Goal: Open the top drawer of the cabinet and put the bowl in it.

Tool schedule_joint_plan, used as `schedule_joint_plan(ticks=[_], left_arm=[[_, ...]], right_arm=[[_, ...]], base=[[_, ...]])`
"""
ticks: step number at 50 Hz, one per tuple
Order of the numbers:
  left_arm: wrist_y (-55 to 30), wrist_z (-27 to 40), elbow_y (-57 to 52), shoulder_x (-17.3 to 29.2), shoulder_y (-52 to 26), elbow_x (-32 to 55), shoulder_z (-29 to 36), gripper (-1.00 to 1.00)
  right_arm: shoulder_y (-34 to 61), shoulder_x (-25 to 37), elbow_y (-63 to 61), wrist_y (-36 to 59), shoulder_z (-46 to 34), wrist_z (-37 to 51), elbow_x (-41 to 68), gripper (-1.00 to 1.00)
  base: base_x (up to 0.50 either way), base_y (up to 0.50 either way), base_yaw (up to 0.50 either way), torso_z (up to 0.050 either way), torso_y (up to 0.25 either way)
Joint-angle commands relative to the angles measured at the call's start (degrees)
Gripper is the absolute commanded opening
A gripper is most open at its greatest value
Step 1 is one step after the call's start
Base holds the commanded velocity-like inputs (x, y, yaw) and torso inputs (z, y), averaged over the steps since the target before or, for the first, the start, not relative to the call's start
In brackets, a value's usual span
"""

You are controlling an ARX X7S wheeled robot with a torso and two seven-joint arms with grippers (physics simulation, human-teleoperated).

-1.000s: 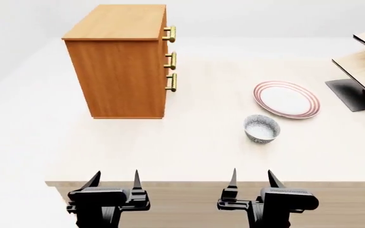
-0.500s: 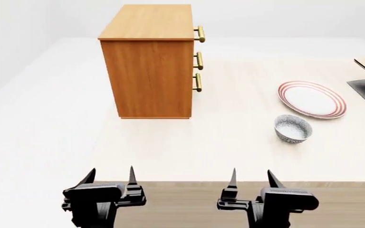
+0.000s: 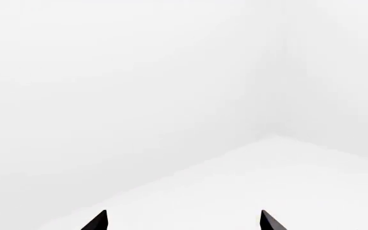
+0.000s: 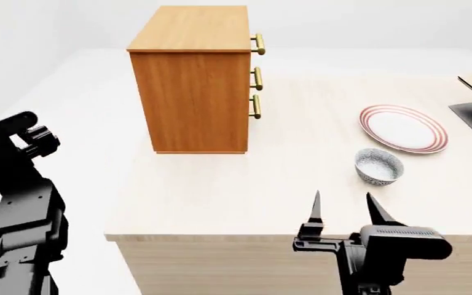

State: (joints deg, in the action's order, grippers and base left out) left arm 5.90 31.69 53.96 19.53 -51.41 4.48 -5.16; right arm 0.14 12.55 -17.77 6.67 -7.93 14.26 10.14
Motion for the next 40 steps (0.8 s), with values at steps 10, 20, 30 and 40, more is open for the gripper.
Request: schedule_joint_plan(ticks=[10, 20, 30, 40], left_arm=[[-2.85, 8.06, 21.03, 5.29, -11.45, -4.43, -0.53, 1.0], [-2.44, 5.62, 21.02, 5.23, -11.64, -4.42, -0.32, 1.0], [-2.32, 5.78, 21.02, 5.79, -12.57, -4.69, 0.13, 1.0], [-1.8, 5.42, 21.02, 5.91, -12.84, -4.26, -0.14, 1.0]], right_arm=[[62.13, 12.11, 5.54, 43.81, -2.7, -5.13, 3.35, 1.0], [81.6, 6.86, 45.03, 31.48, -4.49, -6.94, -0.27, 1.0], [83.91, 3.91, 59.22, 26.94, -3.24, -6.99, 0.53, 1.0], [83.91, 3.81, 63.77, 30.92, -1.61, -6.71, 2.15, 1.0]], base=[[0.0, 0.0, 0.0, 0.0, 0.0], [0.0, 0.0, 0.0, 0.0, 0.0], [0.0, 0.0, 0.0, 0.0, 0.0], [0.0, 0.0, 0.0, 0.0, 0.0]])
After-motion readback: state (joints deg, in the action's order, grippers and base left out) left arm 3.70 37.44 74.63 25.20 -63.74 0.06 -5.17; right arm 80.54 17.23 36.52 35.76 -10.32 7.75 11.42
